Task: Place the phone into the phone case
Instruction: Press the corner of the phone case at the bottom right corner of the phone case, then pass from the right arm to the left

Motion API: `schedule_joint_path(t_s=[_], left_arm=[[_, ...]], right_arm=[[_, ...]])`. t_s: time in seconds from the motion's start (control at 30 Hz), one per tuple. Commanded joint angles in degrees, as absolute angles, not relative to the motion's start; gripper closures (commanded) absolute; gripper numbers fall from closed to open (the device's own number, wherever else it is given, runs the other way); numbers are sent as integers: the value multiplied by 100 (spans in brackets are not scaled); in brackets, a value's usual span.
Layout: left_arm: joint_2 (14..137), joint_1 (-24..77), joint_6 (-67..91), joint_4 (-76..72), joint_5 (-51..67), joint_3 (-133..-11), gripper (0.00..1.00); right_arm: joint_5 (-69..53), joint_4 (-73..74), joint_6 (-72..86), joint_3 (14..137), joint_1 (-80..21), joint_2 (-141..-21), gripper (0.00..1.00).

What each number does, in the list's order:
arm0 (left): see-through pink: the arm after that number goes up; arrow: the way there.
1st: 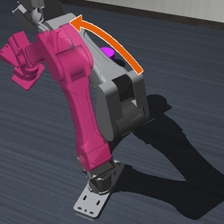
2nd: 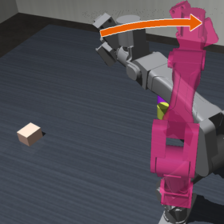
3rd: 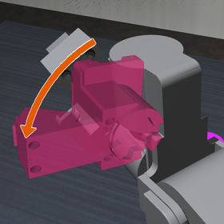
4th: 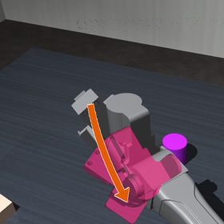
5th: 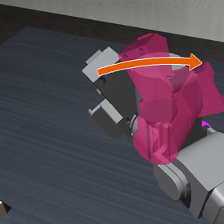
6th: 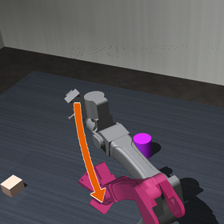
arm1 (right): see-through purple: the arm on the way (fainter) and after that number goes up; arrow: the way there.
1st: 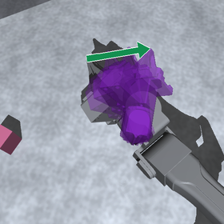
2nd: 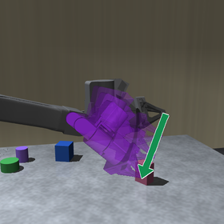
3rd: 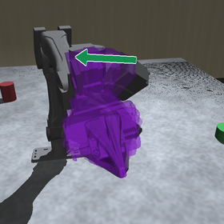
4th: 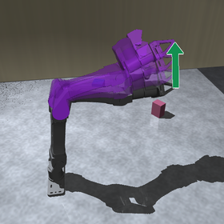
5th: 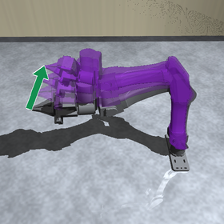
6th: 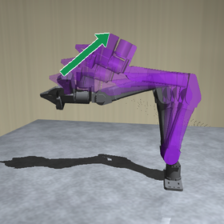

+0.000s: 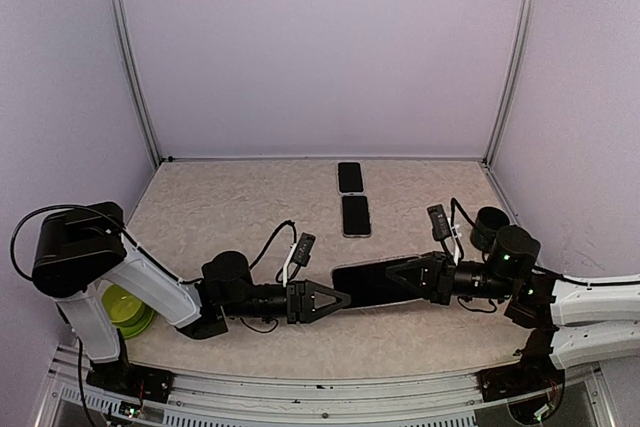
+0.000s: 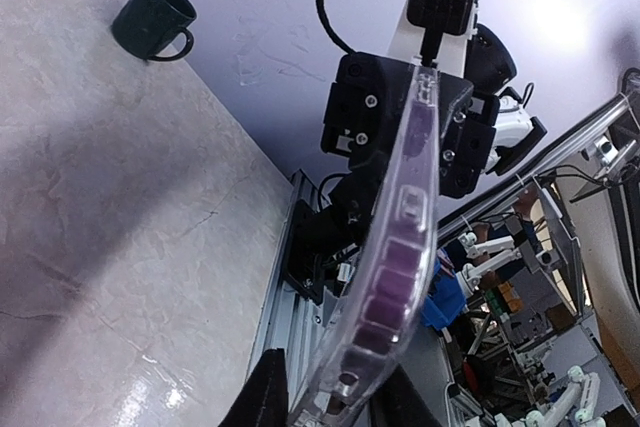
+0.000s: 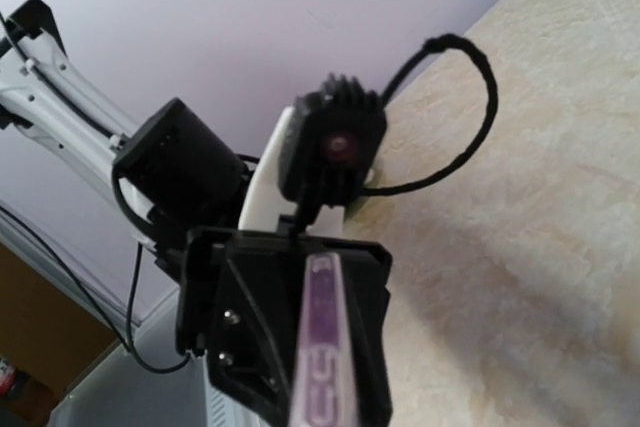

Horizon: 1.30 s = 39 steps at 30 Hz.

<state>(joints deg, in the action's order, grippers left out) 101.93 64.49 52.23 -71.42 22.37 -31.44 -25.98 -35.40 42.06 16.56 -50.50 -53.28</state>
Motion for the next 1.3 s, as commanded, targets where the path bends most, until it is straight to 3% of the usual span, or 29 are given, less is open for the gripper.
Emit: schedule_joint_path(t_s=[0.0, 0.1, 0.23, 0.27, 0.4, 0.53, 0.83, 1.27], left_arm=[[10323, 6469, 5233, -7391, 2399, -3335, 83], [10330, 6469, 5238, -7347, 2365, -3340, 99], [10254, 6472, 5164, -7197, 2262, -3327, 100], [10236, 6463, 5123, -7112, 2244, -3323, 95], [9994, 6398, 4917, -6855, 2152, -3190, 57], [9616, 6275, 4609, -6531, 2075, -2990, 41], [8698, 6236, 3374, -5033, 2023, -3177, 31], [8701, 6417, 1966, -3228, 2556, -4078, 30]], right_arm=[[-2642, -3974, 4103, 1610, -5064, -5335, 100], [-2617, -3911, 4017, 1617, -5059, -5311, 100], [-2494, -3620, 3858, 1676, -5055, -5244, 100], [-2469, -3550, 3833, 1706, -5062, -5226, 100], [-2487, -3040, 3678, 1930, -5055, -5141, 100], [-2689, -2544, 3500, 2180, -5055, -5096, 100], [-3367, -2276, 3331, 2381, -5054, -5386, 100], [-4196, -2820, 3459, 2377, -5084, -5896, 100]])
